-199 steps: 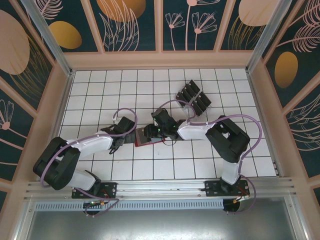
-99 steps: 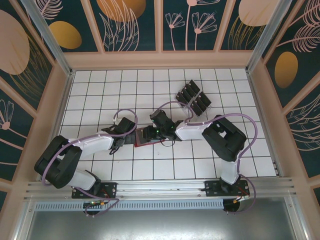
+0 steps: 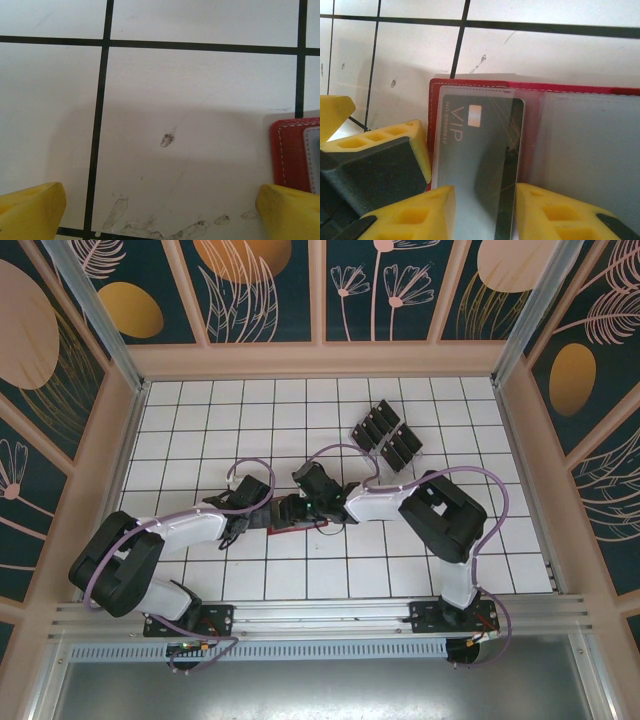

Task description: Put the credit cards into the card holder

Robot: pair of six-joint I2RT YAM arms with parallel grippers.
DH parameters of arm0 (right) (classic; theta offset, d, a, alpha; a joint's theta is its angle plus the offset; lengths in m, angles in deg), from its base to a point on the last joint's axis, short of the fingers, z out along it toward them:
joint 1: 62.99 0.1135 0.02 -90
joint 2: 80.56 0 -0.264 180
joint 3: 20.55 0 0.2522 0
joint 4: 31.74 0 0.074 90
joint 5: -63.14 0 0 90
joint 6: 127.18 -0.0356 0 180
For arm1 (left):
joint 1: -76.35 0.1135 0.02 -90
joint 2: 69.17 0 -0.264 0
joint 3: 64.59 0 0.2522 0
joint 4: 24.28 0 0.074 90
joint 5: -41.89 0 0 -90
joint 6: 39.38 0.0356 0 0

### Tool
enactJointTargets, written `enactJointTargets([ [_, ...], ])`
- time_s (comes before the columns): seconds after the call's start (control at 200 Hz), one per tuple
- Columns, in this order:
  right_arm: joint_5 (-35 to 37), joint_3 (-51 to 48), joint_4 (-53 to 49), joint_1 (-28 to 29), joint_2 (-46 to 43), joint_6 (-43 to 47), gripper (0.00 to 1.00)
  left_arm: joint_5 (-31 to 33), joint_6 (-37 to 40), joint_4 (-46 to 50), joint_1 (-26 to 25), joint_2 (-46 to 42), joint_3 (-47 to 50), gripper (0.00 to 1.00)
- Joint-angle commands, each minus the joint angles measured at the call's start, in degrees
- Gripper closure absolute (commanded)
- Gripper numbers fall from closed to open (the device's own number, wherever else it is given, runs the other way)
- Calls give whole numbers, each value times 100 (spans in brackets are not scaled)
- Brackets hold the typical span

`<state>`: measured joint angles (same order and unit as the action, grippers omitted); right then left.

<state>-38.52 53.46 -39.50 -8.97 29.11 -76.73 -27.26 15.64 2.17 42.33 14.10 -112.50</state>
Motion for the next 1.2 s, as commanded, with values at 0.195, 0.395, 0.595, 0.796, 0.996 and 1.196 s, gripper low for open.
enactJointTargets([
  [0.195,88,175,-196,148,142,-7,49,-77,-60,-1,30,86,81,1],
  [0.395,245,-140,-144,67,-164,-66,44,59,-31,126,30,-28,-91,2],
  [0.595,335,-569,-67,46,-456,-264,44,215,82,247,38,21,-385,2],
  [0.796,413,-939,136,45,-824,-466,44,336,226,346,132,103,-657,1],
  [0.996,631,-999,340,34,-1395,-282,44,252,244,410,156,70,-692,1],
  [1.196,548,-962,270,-25,-1480,-119,48,-237,194,249,156,-139,-403,2],
])
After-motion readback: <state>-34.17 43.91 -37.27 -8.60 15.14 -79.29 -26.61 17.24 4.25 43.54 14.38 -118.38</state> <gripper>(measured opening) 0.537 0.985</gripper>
